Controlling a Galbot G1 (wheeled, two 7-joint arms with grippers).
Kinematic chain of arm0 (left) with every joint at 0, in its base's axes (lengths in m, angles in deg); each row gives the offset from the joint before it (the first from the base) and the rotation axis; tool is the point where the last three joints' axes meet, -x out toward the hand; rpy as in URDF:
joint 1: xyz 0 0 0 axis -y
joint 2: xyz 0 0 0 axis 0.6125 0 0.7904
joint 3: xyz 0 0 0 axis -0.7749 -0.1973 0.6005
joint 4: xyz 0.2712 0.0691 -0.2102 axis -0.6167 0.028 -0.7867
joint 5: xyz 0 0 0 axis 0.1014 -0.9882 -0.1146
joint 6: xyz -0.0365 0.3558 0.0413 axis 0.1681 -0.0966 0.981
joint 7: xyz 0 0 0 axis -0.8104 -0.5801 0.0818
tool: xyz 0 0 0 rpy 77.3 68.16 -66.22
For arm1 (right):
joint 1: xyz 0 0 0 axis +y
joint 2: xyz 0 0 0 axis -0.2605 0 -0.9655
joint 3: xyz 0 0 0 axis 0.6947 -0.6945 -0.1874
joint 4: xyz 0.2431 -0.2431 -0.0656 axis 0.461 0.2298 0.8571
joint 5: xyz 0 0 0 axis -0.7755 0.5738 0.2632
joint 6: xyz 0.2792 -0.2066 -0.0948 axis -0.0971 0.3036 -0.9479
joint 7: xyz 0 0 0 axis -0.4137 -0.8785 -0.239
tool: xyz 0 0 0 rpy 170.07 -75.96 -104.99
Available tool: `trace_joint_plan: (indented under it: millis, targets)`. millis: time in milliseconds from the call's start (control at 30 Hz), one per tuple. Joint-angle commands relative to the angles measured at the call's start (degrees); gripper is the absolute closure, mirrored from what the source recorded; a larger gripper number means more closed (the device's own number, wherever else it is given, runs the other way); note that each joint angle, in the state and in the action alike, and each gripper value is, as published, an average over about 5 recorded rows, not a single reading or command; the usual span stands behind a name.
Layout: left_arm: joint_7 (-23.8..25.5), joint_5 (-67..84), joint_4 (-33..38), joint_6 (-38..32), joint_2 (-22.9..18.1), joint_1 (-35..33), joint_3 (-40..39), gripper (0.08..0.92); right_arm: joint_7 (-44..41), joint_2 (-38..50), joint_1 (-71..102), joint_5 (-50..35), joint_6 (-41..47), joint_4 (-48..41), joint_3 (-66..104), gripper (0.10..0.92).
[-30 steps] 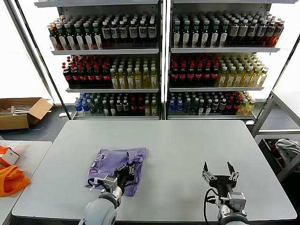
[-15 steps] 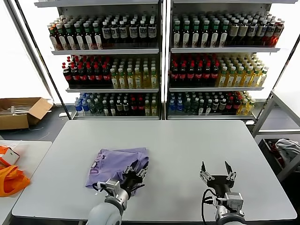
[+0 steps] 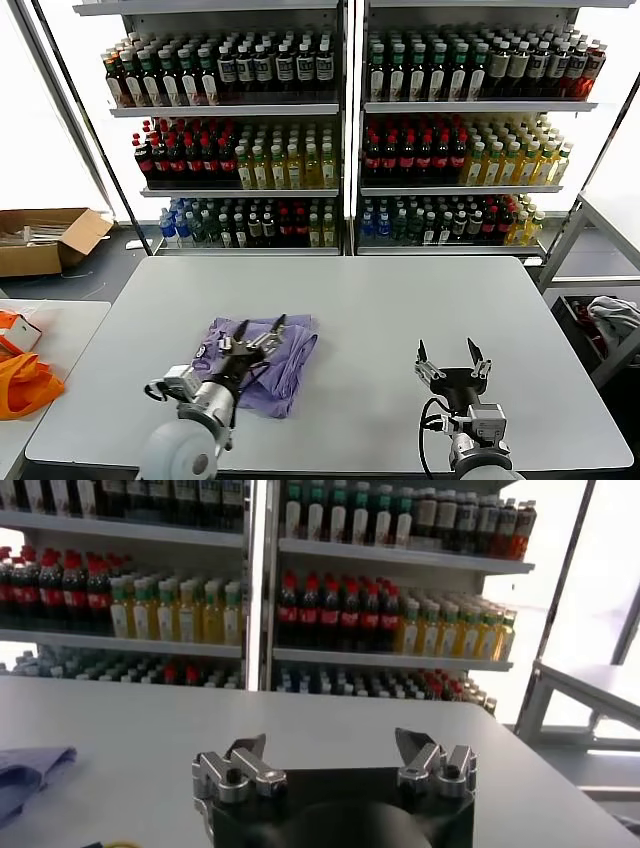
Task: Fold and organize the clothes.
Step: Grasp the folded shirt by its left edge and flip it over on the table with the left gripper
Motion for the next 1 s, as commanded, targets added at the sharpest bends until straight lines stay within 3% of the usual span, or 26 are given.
trace_joint_plan:
  millis: [33,267,667,1000]
  targets:
    - [2.82,-23.66,-7.8,-4.14,6.91,-4.47,13.27,0.177,-0.02,0.03,-0.79,-0.07,-0.18,-0.65,-1.01,0.203]
    - [4.73,-20.02,-8.29,-3.44,7.3,-4.61,12.2,0.177,0.06,-0.34,-1.4,0.05,0.0,-0.78,-1.77,0.203]
    - [7.67,0.77,-7.3,5.23,7.79,-4.28,11.03,0.177,0.11,-0.49,-0.32,0.51,-0.33,-0.79,-1.43,0.203]
    - [9.1,2.09,-10.4,5.54,7.29,-2.91,10.42,0.177,0.03,-0.58,0.44,1.09,-0.32,-0.54,-1.59,0.203]
